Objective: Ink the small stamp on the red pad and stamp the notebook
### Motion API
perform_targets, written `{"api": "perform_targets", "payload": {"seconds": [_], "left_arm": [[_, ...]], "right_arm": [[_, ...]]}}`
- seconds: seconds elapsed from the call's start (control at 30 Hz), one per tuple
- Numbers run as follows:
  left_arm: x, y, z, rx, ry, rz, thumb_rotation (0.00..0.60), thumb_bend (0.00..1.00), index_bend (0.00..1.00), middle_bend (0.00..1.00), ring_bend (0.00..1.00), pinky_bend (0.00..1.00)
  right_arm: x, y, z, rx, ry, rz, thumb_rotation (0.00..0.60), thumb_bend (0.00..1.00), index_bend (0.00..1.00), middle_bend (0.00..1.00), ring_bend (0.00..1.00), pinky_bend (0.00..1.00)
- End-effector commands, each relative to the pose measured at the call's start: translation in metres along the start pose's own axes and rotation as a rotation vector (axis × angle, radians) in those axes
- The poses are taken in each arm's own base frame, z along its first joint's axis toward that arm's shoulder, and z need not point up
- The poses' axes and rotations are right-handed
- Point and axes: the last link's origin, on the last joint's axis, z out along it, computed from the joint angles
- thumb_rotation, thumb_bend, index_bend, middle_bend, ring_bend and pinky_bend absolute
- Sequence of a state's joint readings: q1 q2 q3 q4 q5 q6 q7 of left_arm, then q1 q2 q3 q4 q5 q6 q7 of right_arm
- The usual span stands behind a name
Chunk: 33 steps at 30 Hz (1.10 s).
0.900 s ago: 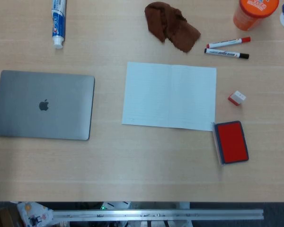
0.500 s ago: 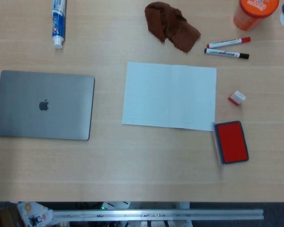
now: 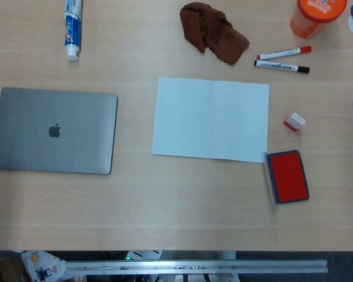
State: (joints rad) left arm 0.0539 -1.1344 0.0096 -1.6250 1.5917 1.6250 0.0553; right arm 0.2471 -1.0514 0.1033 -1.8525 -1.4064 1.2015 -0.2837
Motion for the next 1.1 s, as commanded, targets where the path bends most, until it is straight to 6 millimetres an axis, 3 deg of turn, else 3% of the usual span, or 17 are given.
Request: {"api": "perform_targets", "payload": {"seconds": [0.03, 0.43, 1.1], "left_arm": [[0.001, -0.001, 0.000, 0.002, 0.001, -0.004, 0.600, 0.29, 0.02, 0.00, 0.00, 0.02], [0.002, 0.001, -0.002, -0.007, -0.004, -0.011, 0.600, 0.29, 0.02, 0.00, 0.00, 0.02], [-0.001, 0.003, -0.001, -0.015, -0.019, -0.004, 0.600, 0.29, 0.02, 0.00, 0.00, 0.02]], "right_arm": [[-0.010, -0.013, 0.019, 0.023, -0.059, -0.003, 0.600, 0.13, 0.38, 0.36, 0.28, 0.38], [-0.046, -0.044, 0.061, 0.061, -0.193, -0.085, 0.600, 0.13, 0.38, 0.33, 0.27, 0.38], [-0.092, -0.054, 0.096, -0.002, -0.308, -0.156, 0.600, 0.13, 0.38, 0.30, 0.25, 0.37]]}}
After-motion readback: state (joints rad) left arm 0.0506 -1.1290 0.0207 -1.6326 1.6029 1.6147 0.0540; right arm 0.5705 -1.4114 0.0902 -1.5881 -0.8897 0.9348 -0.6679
